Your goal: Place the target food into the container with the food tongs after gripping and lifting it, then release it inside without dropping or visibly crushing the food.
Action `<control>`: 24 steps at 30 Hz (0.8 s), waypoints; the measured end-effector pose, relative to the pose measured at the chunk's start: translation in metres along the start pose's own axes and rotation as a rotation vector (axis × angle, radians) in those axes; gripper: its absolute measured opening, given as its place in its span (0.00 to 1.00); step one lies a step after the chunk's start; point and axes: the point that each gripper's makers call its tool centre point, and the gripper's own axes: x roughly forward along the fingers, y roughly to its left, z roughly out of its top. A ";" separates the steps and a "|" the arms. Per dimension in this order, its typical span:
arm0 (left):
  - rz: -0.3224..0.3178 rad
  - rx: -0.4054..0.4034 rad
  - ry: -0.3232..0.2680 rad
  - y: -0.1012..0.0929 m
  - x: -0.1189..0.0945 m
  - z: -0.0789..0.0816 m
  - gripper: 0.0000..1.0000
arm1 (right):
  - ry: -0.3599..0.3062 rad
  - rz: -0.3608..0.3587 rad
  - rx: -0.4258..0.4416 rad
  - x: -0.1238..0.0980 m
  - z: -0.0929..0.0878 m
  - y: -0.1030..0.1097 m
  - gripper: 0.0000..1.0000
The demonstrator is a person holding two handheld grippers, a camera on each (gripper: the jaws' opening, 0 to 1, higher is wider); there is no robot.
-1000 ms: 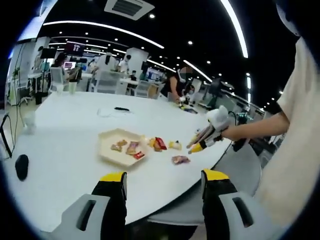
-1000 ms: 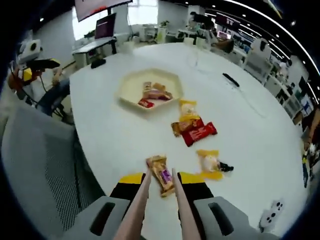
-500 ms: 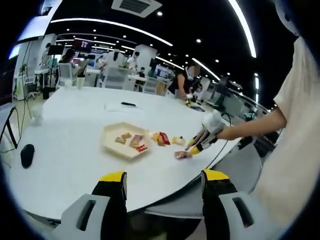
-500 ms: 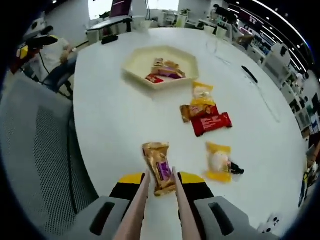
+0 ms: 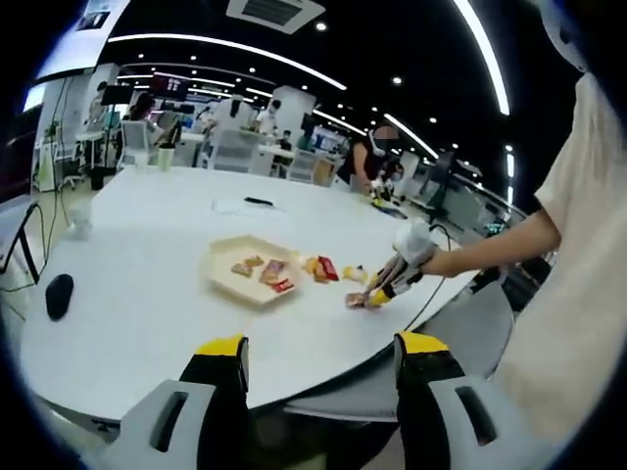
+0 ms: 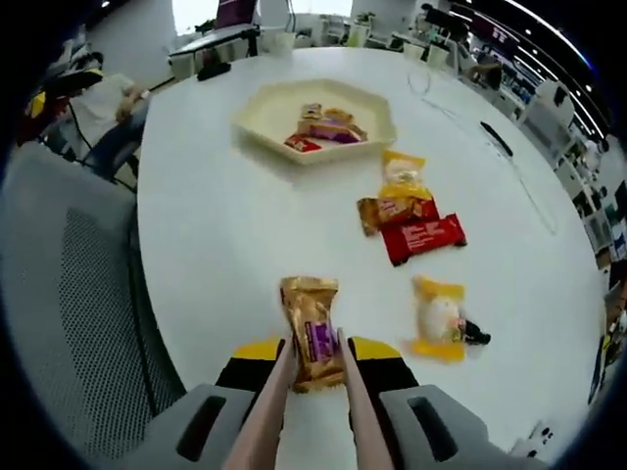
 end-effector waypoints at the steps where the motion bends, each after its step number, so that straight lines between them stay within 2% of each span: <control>1: 0.001 -0.002 0.000 0.000 0.000 0.000 0.60 | -0.004 -0.019 0.014 -0.001 0.000 -0.002 0.23; 3: -0.002 -0.002 0.001 -0.001 0.000 -0.001 0.60 | -0.023 -0.071 0.075 -0.002 0.001 -0.007 0.21; 8: -0.007 -0.002 0.000 -0.002 0.000 -0.002 0.60 | -0.054 -0.078 0.173 -0.007 0.000 -0.007 0.19; 15: -0.011 -0.002 -0.015 -0.001 0.001 0.000 0.60 | -0.193 -0.128 0.370 -0.032 0.015 -0.017 0.20; 24: -0.029 0.013 -0.031 -0.001 0.004 0.006 0.60 | -0.295 -0.181 0.469 -0.066 0.030 -0.017 0.20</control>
